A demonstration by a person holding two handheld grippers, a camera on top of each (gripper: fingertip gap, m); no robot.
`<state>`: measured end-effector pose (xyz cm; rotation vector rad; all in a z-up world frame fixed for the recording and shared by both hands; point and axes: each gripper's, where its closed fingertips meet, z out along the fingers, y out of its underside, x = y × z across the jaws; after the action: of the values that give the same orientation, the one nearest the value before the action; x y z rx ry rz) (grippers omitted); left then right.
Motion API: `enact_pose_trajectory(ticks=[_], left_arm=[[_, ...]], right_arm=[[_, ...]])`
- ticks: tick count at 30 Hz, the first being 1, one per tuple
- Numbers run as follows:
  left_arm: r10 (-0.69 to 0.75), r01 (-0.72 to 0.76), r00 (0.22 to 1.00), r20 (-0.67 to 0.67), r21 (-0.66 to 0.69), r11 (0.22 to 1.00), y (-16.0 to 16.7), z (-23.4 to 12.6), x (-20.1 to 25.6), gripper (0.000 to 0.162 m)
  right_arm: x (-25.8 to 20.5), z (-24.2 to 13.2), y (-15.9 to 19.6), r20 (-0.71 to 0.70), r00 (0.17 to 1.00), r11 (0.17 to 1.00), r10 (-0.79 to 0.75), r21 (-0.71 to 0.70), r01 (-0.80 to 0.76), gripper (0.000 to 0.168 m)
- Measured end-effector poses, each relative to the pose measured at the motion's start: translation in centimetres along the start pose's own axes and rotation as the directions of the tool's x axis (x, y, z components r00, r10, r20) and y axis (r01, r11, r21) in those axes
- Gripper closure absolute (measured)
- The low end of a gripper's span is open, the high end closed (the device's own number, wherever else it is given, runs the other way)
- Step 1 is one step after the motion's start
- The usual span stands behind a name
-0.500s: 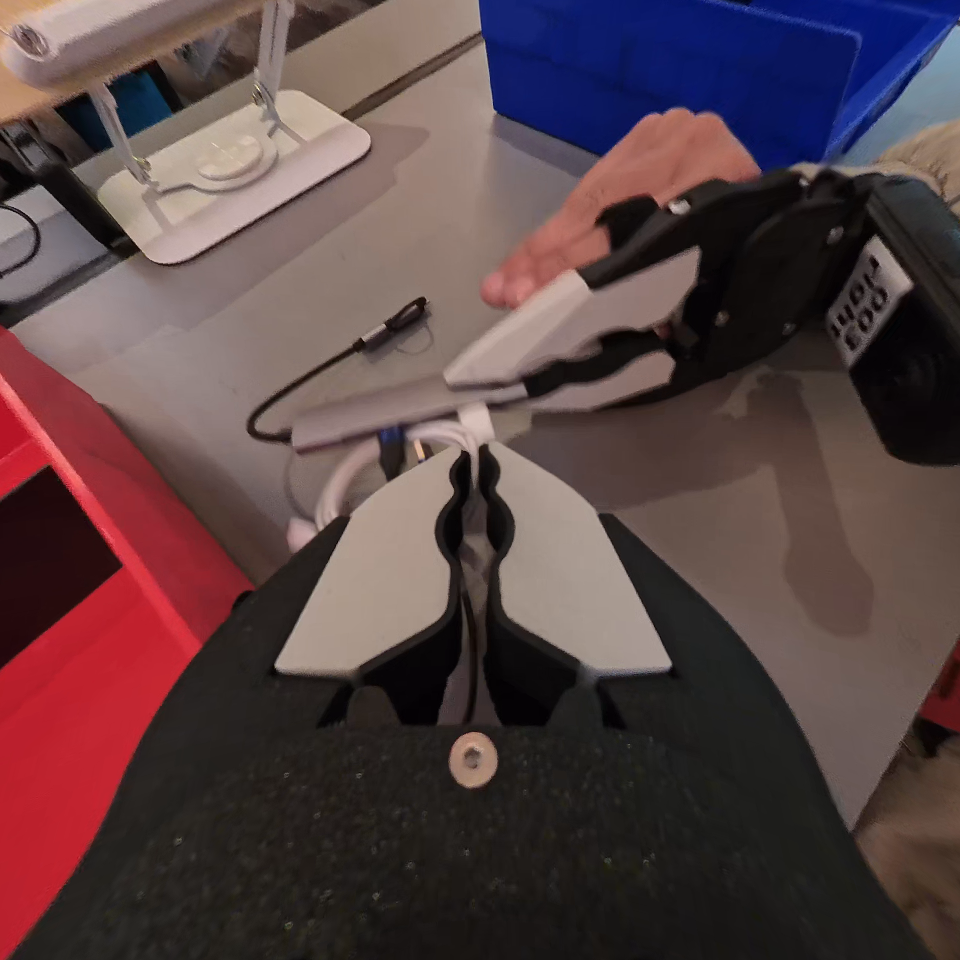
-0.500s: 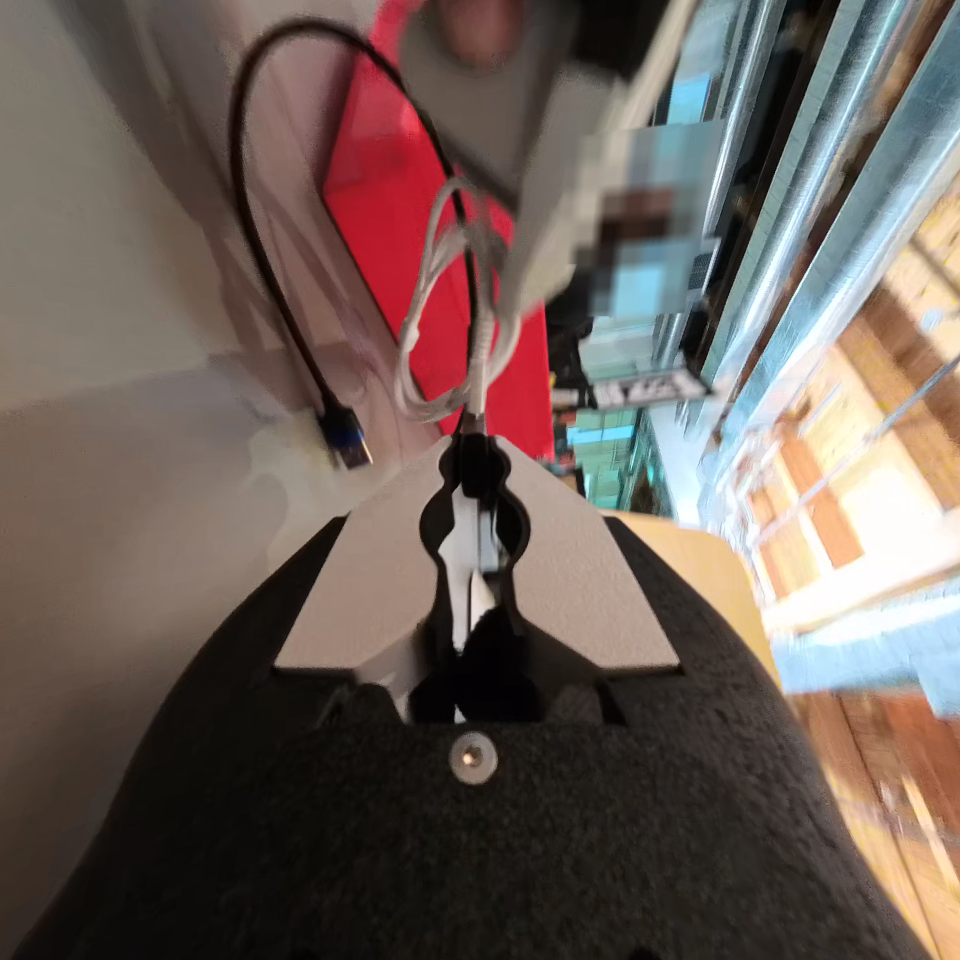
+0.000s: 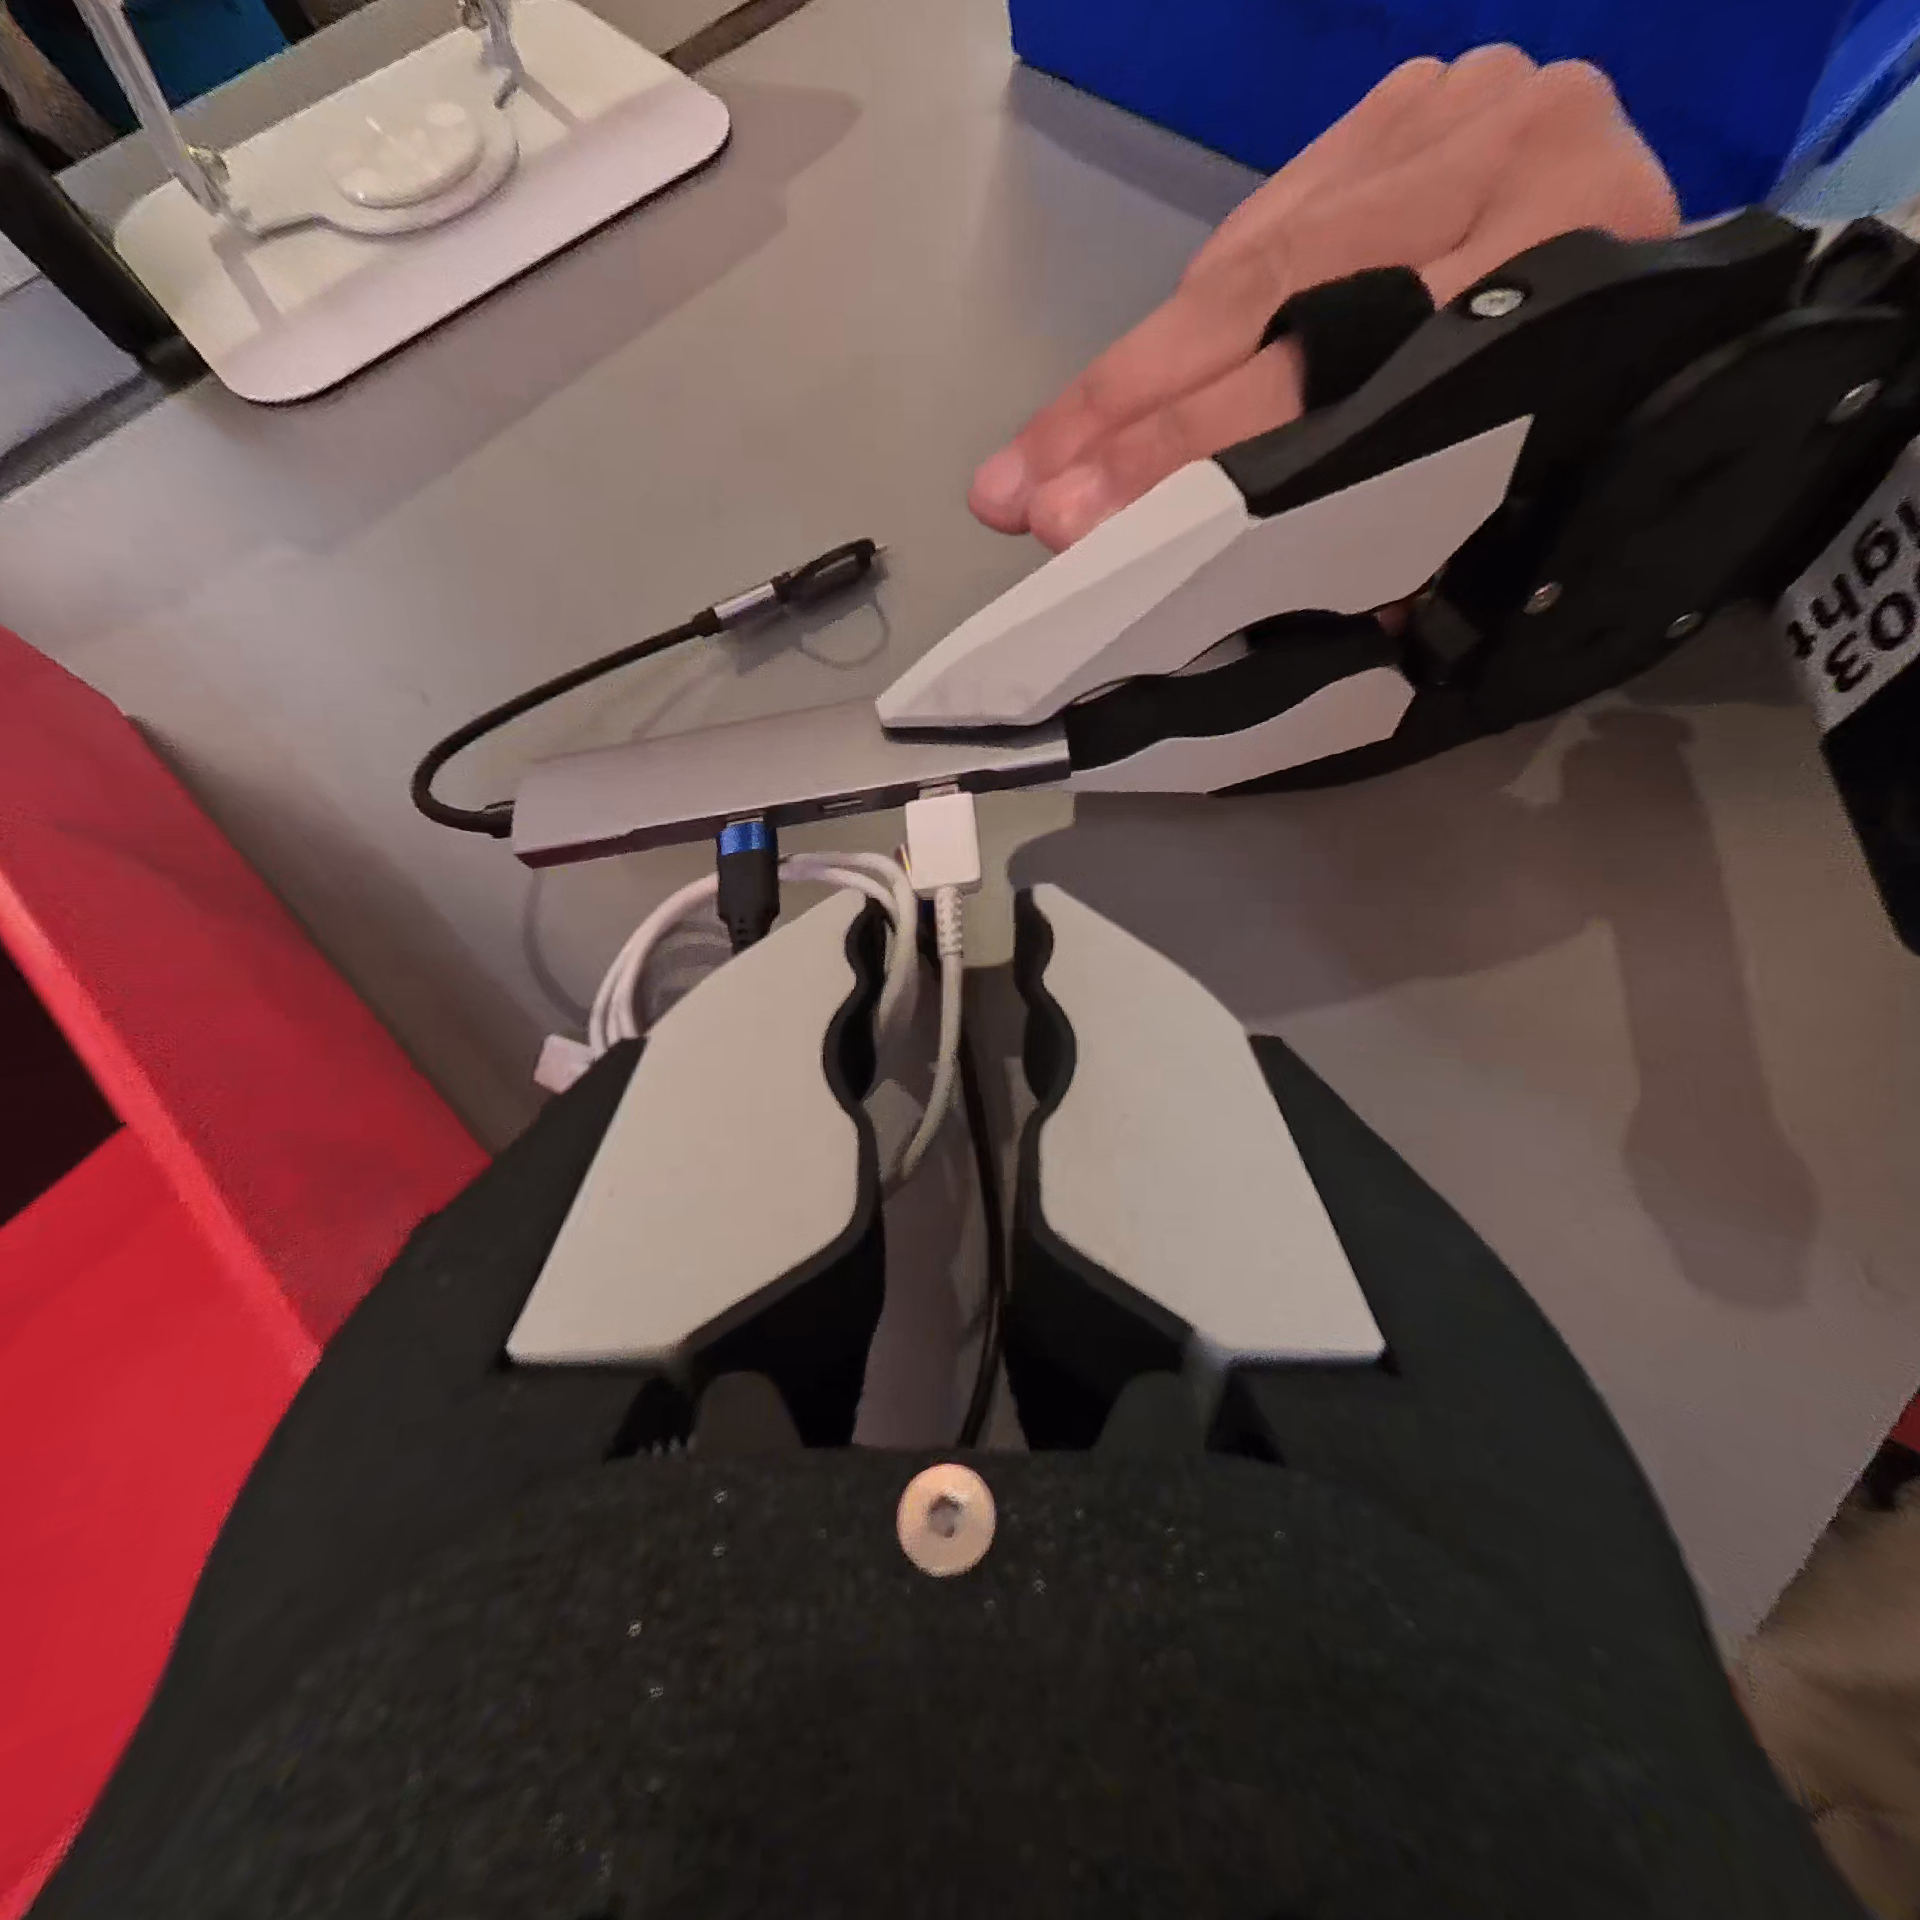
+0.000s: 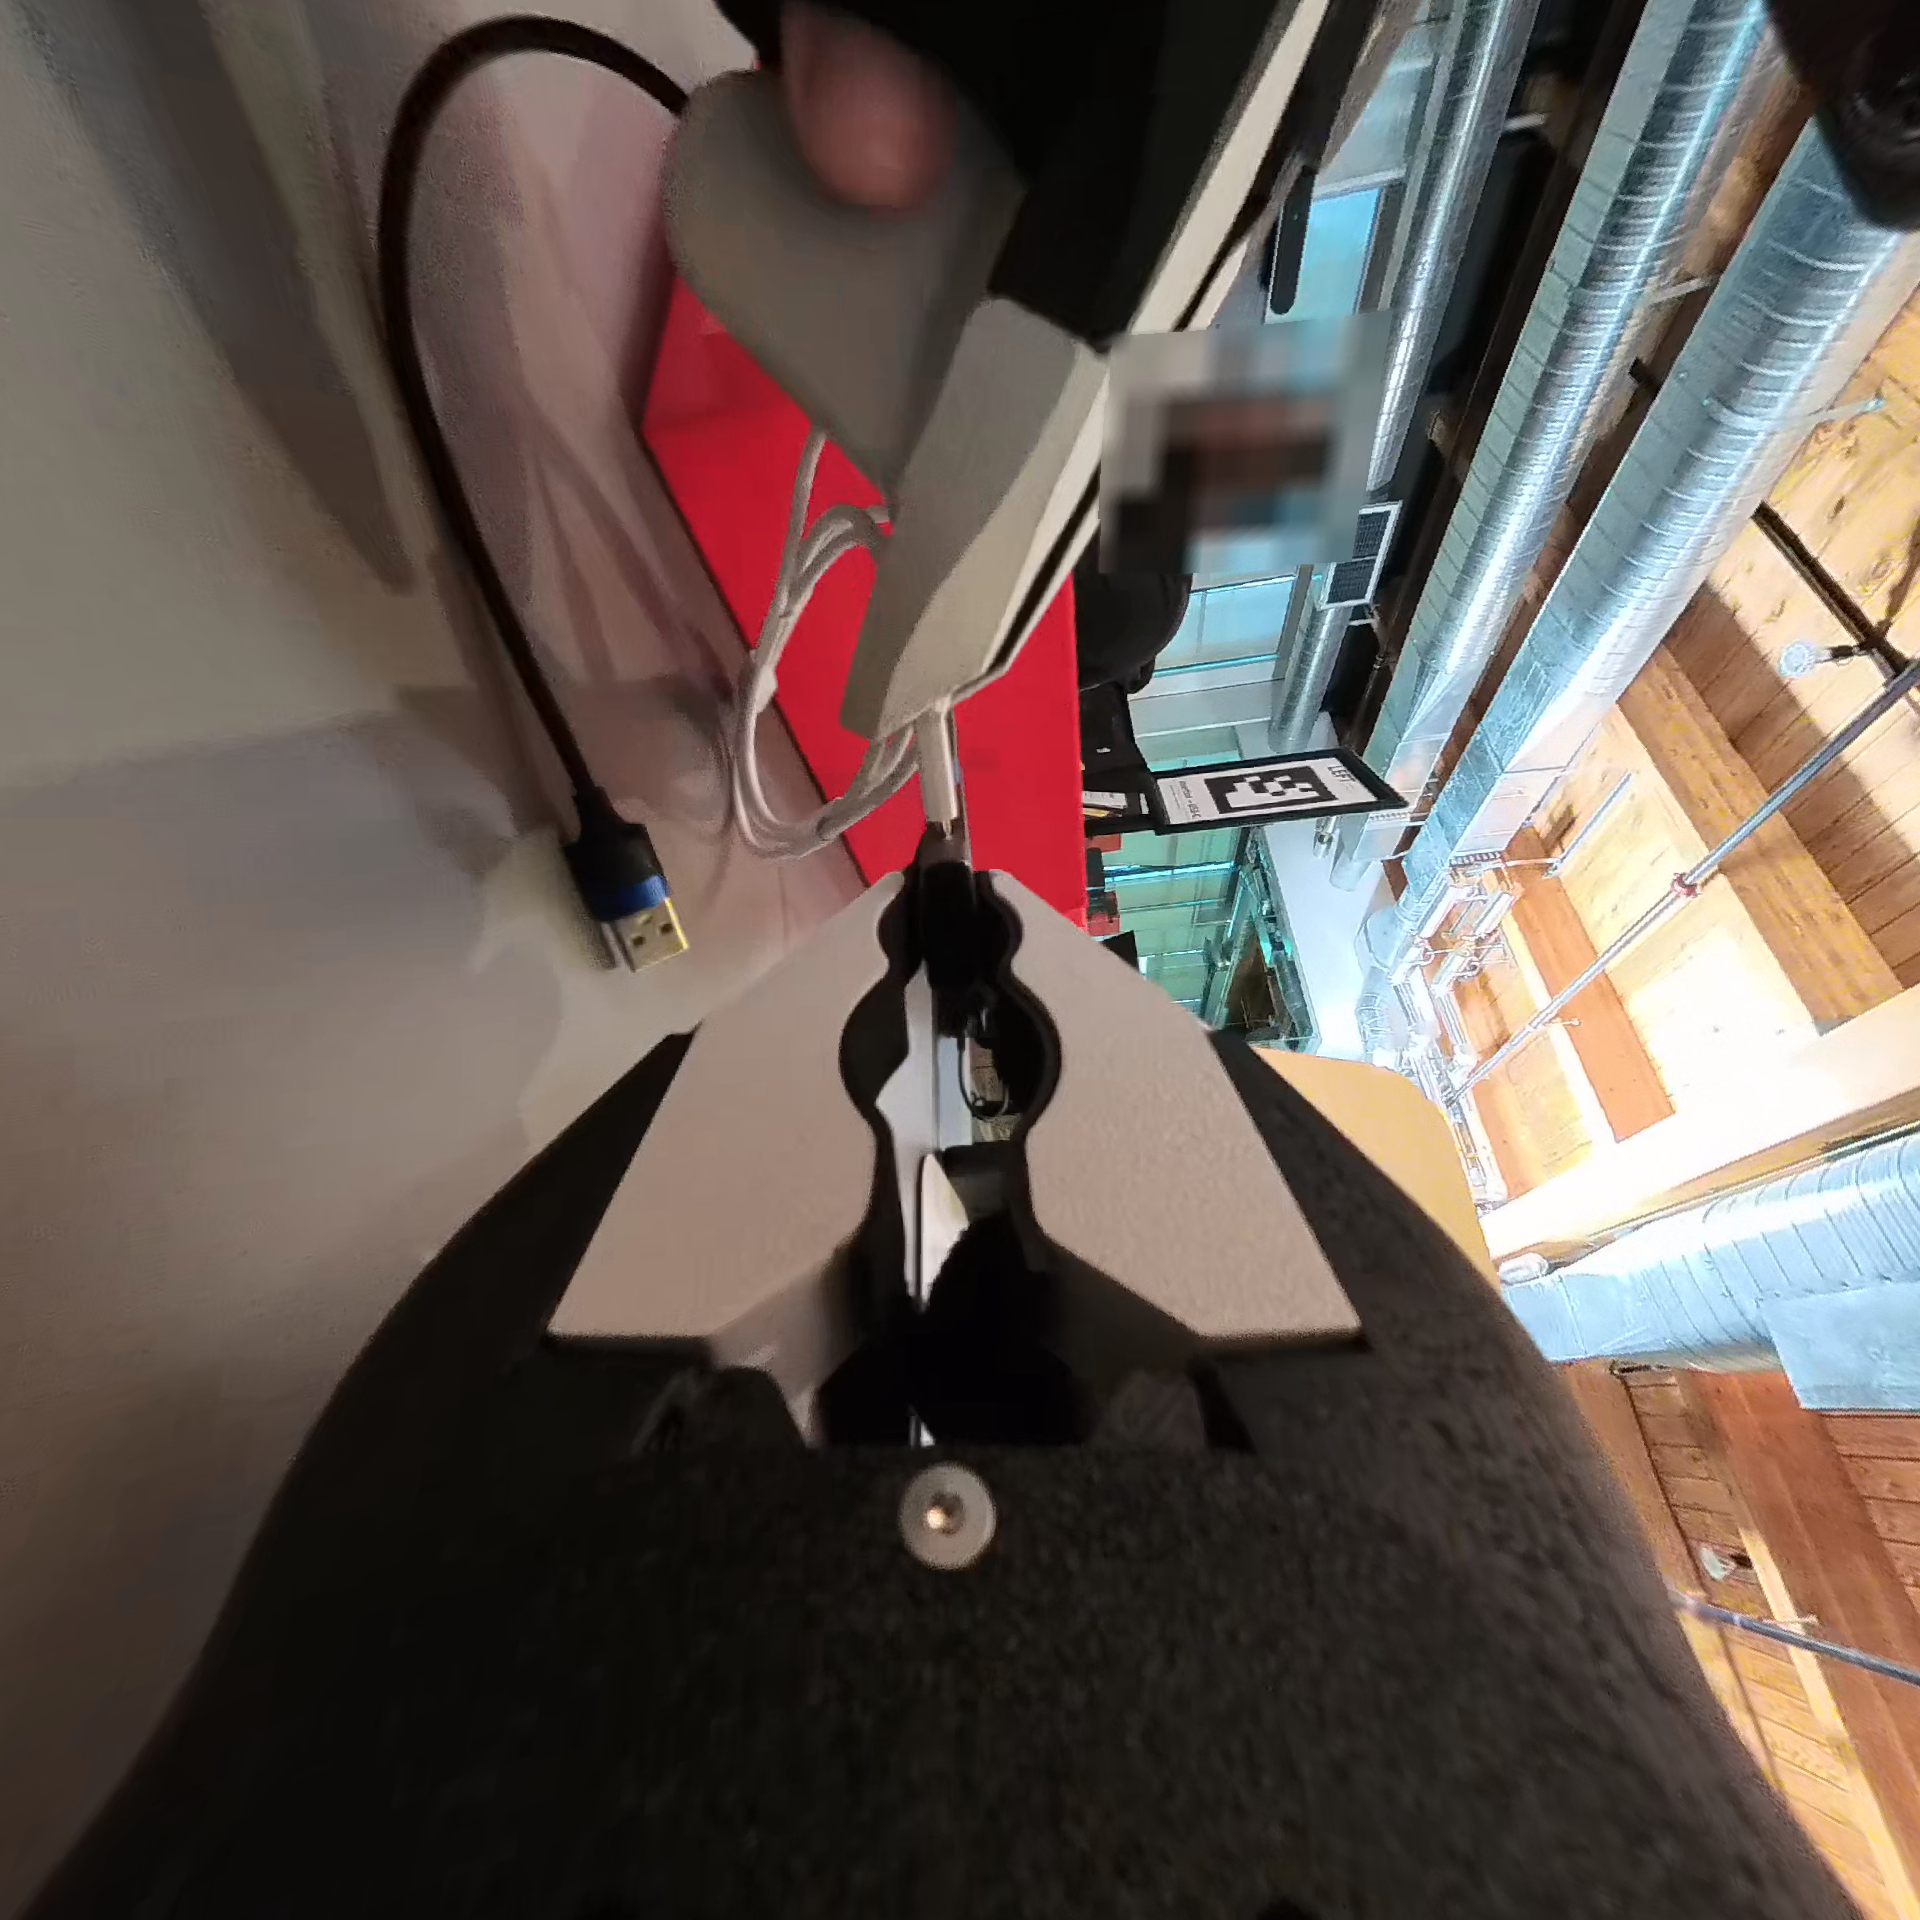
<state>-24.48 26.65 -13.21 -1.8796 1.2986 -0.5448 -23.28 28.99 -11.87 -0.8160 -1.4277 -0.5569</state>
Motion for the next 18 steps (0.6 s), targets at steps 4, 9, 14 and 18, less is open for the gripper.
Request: enact_pose_trajectory(ticks=[4,9,14,18], left_arm=[[0.026,-0.026,0.999,0.041,0.006,1.0,-0.14,-0.21,-0.34,0.152],[0.053,-0.054,0.996,0.075,0.014,0.998,-0.44,-0.35,-0.52,0.154],[0.081,-0.081,0.992,0.098,0.001,0.997,-0.42,-0.31,-0.49,0.155],[0.065,-0.066,0.995,0.078,0.011,0.998,-0.7,-0.44,-0.43,0.155]], right_arm=[[0.24,-0.07,-0.03,-0.004,1.0,1.0,0.029,0.007,-0.029,0.161],[0.78,-0.09,0.03,-0.021,0.999,0.999,0.044,-0.022,-0.045,0.161],[0.69,-0.12,0.02,-0.023,1.0,1.0,0.003,-0.03,-0.004,0.162],[0.91,-0.16,-0.01,-0.027,1.0,0.999,0.005,-0.036,-0.006,0.162]])
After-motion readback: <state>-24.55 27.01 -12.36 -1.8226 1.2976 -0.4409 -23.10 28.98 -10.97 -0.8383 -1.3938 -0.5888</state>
